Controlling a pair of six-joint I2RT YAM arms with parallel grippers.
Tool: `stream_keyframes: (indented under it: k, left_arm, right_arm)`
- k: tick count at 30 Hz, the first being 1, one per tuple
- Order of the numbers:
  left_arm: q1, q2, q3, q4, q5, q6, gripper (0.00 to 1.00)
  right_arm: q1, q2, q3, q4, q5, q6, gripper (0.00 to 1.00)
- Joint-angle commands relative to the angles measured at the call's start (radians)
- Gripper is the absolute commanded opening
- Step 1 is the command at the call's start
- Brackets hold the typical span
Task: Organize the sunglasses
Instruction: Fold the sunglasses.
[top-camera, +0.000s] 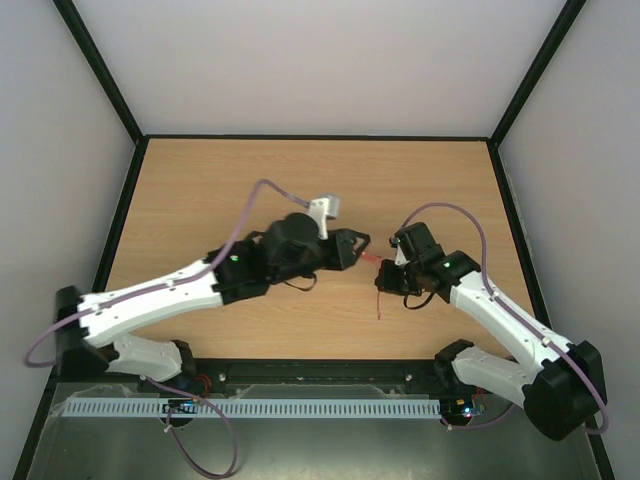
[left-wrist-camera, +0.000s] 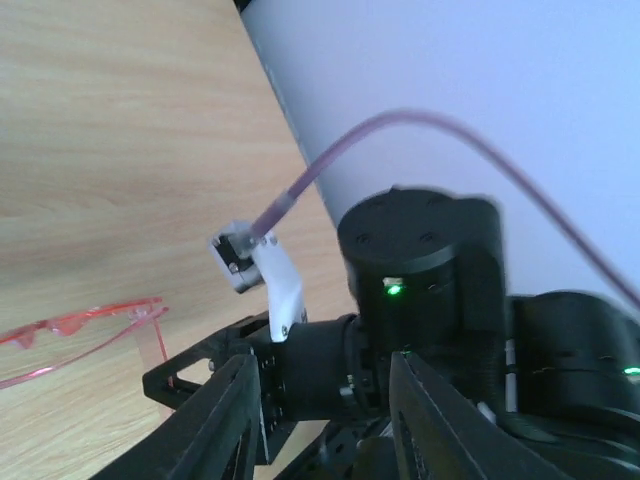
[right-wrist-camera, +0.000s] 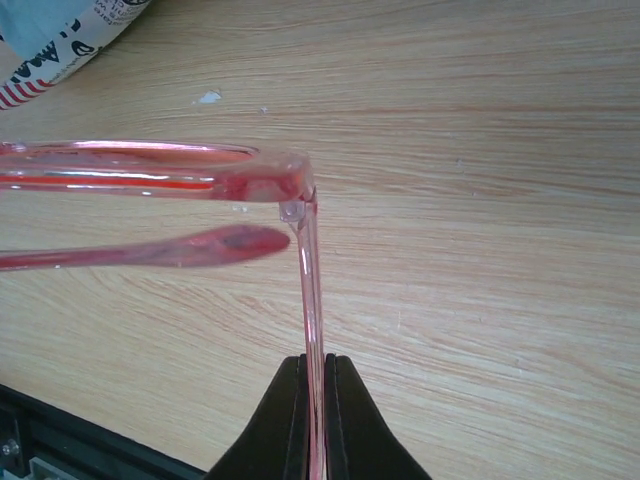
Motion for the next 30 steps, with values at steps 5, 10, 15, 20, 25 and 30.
stream_keyframes:
  k: [5, 10, 15, 20, 25, 30]
  left_arm:
    - [0.317, -0.218, -0.161, -0.239, 0.182, 0.15, 0.5]
    - [0.481, -0.315, -0.228, -0.307, 0.303, 0.265, 0.72]
    - [0.581, -0.318, -0.26, -0.297, 0.611, 0.333, 0.96]
    - [0.667, -0.419, -0.316, -0.326, 0.817, 0.312, 0.99]
    - [0.697, -0.526, -0.44, -0.261, 1.064, 0.184, 0.99]
    - [0.683, -0.62, -0.566, -0.188, 1.166, 0.047, 0.99]
  right_arm:
    - [0.005, 0.07, 0.116, -0.038, 0.0, -0.116, 0.01]
    - [0.005, 0.086, 0.175, -0.064, -0.047, -0.186, 0.01]
    - [0.008, 0.101, 0.219, -0.117, -0.108, -0.255, 0.01]
    - [0.041, 0.092, 0.278, -0.191, -0.136, -0.295, 0.01]
    - [0.179, 0.116, 0.301, -0.219, -0.072, -0.306, 0.01]
    - [0.321, 0.163, 0.33, -0.221, -0.005, -0.319, 0.01]
